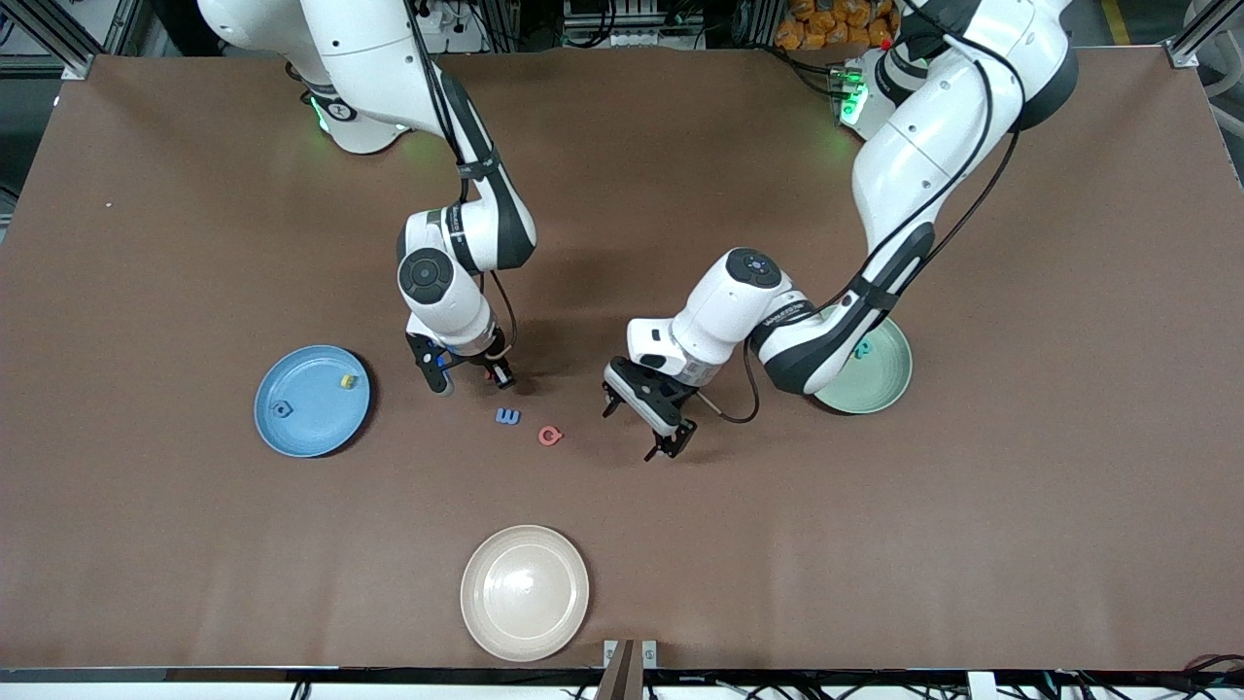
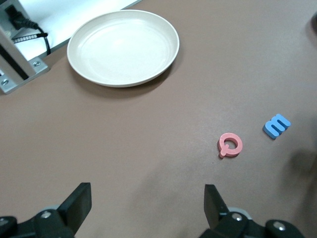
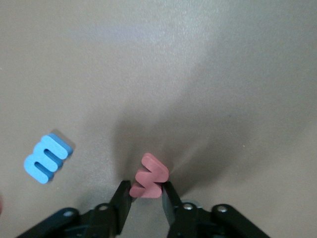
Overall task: Sort upper and lower case letters into plates
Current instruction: 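Drop the pink w on the blue plate while the left gripper reaches the Q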
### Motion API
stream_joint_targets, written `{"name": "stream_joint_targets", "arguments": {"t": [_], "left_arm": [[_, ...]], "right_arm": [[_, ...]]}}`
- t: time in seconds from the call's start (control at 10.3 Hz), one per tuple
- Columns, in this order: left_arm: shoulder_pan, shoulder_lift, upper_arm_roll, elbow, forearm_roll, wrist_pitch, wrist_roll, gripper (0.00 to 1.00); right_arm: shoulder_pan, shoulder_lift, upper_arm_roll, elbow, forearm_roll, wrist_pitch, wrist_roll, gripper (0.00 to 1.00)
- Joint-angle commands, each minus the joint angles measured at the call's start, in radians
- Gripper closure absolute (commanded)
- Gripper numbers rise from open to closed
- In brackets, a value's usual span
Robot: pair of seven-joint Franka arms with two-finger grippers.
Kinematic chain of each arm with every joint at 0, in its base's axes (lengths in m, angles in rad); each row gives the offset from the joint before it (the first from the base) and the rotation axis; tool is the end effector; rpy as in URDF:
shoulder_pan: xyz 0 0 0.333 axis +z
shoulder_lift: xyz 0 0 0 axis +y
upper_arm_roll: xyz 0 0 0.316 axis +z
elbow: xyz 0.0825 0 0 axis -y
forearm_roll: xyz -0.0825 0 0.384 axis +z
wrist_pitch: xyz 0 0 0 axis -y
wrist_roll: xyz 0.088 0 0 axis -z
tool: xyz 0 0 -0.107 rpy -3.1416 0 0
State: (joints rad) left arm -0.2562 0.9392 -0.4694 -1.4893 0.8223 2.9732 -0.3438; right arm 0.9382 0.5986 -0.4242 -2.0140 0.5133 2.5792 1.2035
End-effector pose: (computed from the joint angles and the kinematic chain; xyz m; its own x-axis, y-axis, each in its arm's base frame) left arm 0.5818 -0.4676 0.2248 0.5093 -0.5890 0.6275 -0.7484 -0.6631 -0.0150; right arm 0.5274 0.2918 0.1784 0.4980 -0.8664 -0.0354 -0.8663 -0.4953 -0.0648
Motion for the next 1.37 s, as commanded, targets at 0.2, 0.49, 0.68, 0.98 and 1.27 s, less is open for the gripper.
{"name": "stream_joint_targets", "arguments": {"t": [0.2,0.49,0.68,0.98,1.27], "left_arm": [[-0.184,0.082,0.13,0.145,-0.014,0.041,-0.009,0.03],[-0.289,0.128,0.221,0.201,-0.015,0.053,-0.141,0.07],[-0.349,0.18,0.248,0.277,-0.015,0.053,-0.263,0.09],[-0.412,0.24,0.304,0.349,-0.015,0.053,-0.355,0.12],[-0.451,0.308,0.33,0.435,-0.015,0.052,-0.408,0.23]], "right_arm": [[0.013,-0.04,-0.085,-0.02,0.01,-0.007,-0.129,1.0],[0.016,-0.066,-0.189,-0.02,0.008,-0.088,-0.243,1.0],[0.014,-0.062,-0.278,-0.022,-0.016,-0.146,-0.352,1.0],[0.002,-0.053,-0.437,-0.023,-0.055,-0.269,-0.563,1.0],[-0.056,-0.053,-0.481,-0.019,-0.055,-0.321,-0.68,0.19]]}}
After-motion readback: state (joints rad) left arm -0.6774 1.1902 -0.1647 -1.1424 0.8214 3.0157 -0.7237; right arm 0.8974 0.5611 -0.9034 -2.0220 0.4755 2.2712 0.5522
